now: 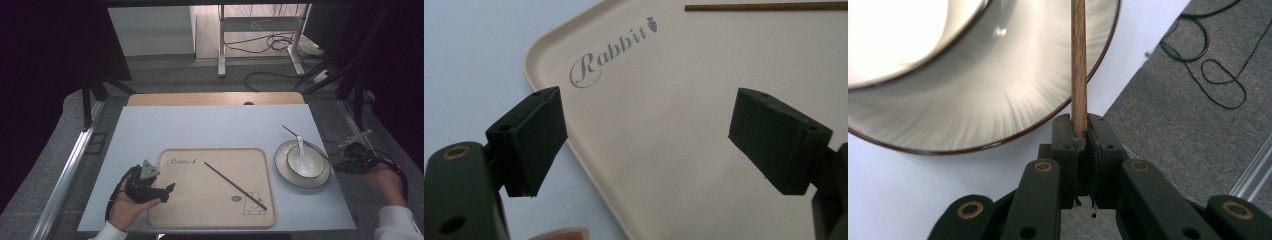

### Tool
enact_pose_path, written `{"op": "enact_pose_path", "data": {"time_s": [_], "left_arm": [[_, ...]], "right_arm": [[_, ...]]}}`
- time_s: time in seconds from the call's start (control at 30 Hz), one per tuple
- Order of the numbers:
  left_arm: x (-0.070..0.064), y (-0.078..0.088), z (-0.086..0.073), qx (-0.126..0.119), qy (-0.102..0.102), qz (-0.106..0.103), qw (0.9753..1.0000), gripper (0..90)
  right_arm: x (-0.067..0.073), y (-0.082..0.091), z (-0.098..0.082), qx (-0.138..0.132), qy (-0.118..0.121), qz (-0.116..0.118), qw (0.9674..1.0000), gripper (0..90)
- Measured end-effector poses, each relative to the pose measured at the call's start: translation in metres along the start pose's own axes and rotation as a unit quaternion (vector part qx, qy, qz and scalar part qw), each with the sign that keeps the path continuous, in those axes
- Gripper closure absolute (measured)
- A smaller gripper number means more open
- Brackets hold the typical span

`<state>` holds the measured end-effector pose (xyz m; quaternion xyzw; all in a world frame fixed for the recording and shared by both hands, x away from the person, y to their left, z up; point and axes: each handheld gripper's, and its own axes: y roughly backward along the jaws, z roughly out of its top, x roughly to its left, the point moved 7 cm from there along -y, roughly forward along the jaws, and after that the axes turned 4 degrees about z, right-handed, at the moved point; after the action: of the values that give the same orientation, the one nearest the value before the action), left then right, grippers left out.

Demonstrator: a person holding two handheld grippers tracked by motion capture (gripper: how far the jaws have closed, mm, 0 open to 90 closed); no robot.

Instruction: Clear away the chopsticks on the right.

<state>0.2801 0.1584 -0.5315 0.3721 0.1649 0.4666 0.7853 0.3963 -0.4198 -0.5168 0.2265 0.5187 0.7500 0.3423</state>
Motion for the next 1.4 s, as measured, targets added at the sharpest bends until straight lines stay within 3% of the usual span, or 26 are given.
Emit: {"op": "enact_pose_path", "data": {"time_s": [0.2, 0.3, 0.33, 0.37, 0.47, 0.5, 0.53, 0.7, 0.87, 0.97, 1.1, 1.4], "left_arm": [[0.001, 0.000, 0.000, -0.001, 0.000, 0.001, 1.0000, 15.3], [0.001, 0.001, 0.000, -0.001, 0.000, 0.001, 1.0000, 15.3], [0.001, 0.001, 0.001, -0.002, 0.001, 0.001, 1.0000, 15.3], [0.001, 0.001, 0.001, -0.002, 0.001, 0.001, 1.0000, 15.3], [0.001, 0.001, 0.001, -0.002, 0.002, 0.002, 1.0000, 15.3], [0.001, 0.001, 0.001, -0.002, 0.002, 0.002, 1.0000, 15.3], [0.001, 0.001, 0.001, -0.002, 0.002, 0.002, 1.0000, 15.3], [0.000, 0.001, 0.001, -0.002, -0.001, 0.002, 1.0000, 15.3], [0.001, 0.002, 0.001, -0.003, 0.001, 0.002, 1.0000, 15.3], [0.001, 0.002, 0.000, -0.003, 0.003, 0.003, 1.0000, 15.4], [0.001, 0.002, 0.001, -0.003, 0.003, 0.002, 1.0000, 15.4], [0.001, 0.002, 0.000, -0.002, 0.001, 0.001, 1.0000, 15.3]], "right_arm": [[0.000, 0.025, 0.008, -0.057, -0.025, -0.003, 0.9980, 83.0], [0.007, 0.044, 0.015, -0.092, -0.034, 0.000, 0.9951, 83.0], [0.016, 0.053, 0.021, -0.107, -0.031, 0.005, 0.9937, 83.0], [0.016, 0.053, 0.021, -0.107, -0.031, 0.005, 0.9937, 83.0], [0.036, 0.066, 0.033, -0.126, -0.014, 0.016, 0.9918, 83.0], [0.051, 0.072, 0.041, -0.134, -0.001, 0.023, 0.9908, 82.9], [0.051, 0.072, 0.041, -0.134, -0.001, 0.023, 0.9908, 82.9], [0.087, 0.073, 0.060, -0.138, 0.022, 0.042, 0.9893, 82.7], [0.123, 0.060, 0.075, -0.119, 0.057, 0.060, 0.9895, 82.6], [0.148, 0.049, 0.081, -0.103, 0.085, 0.079, 0.9878, 82.5], [0.174, 0.030, 0.084, -0.074, 0.102, 0.095, 0.9875, 82.5], [0.210, -0.020, 0.086, -0.010, 0.116, 0.109, 0.9872, 82.5]]}}
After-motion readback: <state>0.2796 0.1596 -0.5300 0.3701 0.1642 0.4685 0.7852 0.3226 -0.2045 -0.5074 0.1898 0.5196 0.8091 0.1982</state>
